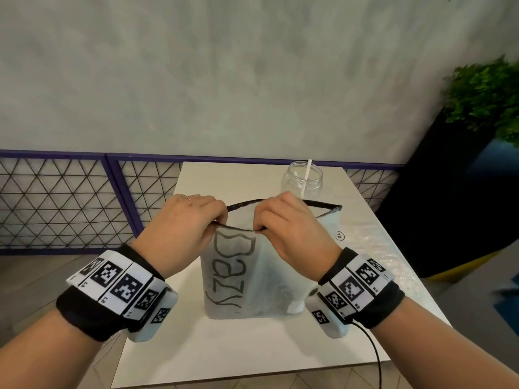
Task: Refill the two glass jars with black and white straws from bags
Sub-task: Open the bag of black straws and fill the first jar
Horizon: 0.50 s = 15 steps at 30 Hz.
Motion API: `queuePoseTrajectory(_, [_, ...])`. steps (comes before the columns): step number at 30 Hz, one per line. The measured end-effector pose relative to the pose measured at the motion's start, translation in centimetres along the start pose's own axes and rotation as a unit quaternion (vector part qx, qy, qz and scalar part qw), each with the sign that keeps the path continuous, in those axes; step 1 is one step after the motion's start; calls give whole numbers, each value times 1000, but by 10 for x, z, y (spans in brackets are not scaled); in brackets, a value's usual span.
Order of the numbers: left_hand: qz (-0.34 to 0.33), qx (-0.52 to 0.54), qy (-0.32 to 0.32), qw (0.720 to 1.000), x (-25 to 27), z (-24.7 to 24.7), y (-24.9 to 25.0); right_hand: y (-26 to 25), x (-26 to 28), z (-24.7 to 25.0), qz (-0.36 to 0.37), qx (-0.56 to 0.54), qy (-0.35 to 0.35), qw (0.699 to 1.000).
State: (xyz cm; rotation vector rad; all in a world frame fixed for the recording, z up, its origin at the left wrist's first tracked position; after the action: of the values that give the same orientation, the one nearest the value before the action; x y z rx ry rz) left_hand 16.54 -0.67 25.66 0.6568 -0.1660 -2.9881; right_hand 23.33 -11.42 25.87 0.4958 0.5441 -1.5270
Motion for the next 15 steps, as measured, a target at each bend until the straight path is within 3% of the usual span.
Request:
queuePoseTrajectory(3, [18, 12, -9, 1000, 2, -8, -2, 4, 14, -6, -21, 21, -52, 998])
queuePoseTrajectory(6, [25, 9, 2, 1000, 5, -9, -1, 28, 35, -25, -86, 59, -221, 970])
queuePoseTrajectory(8, [27, -4, -2, 1000, 9, -10, 2, 32, 46, -34, -75, 108, -263, 956])
queuePoseTrajectory(12, [21, -83, -62, 994, 18, -34, 7, 25, 56, -36, -32, 138, -178, 974])
queuePoseTrajectory(15, [31, -106, -35, 993, 22, -49, 2, 18, 65, -37, -4, 133, -127, 983])
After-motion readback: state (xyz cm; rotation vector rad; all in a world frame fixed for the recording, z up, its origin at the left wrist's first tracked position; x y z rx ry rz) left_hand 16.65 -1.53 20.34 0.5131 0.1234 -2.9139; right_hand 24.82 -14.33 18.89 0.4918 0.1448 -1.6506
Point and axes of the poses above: each hand's wrist, its own x-axis away from the middle knuckle, its own z-axis out of the back of the hand, y = z × x, the point moved 9 cm from there along -x, towards the middle knuckle
